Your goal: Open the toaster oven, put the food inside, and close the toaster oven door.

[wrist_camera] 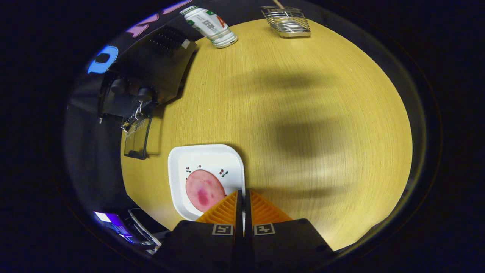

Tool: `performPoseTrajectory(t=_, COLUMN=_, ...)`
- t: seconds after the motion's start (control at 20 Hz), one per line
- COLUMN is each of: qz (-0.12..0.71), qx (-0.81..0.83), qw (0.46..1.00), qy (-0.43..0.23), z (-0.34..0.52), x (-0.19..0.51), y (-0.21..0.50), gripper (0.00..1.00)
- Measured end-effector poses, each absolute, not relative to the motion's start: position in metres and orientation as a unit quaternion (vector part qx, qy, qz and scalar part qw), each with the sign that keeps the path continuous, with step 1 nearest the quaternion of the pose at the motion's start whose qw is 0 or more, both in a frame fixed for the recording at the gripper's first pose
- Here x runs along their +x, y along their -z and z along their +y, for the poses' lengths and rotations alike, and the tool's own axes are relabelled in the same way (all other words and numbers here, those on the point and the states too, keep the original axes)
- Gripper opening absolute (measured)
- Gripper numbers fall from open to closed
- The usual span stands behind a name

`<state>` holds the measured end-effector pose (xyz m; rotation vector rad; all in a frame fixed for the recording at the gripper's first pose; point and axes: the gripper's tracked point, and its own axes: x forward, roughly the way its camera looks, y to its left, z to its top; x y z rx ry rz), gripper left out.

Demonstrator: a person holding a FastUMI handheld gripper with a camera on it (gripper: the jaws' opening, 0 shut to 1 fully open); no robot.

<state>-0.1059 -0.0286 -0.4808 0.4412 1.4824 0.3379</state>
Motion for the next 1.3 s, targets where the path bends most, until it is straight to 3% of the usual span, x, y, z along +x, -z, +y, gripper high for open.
performPoseTrajectory(t=0.7, qz=0.615, qx=0.341, qw=0.696, qy=-0.148, z=0.019, x=-0.125, y=0.414, gripper=0.05)
performPoseTrajectory(t=1.3, qz=0.571, qx=0.439, qw=0.682, qy=-0.125, z=0.172, x=-0.117, y=0.357, gripper=0.05)
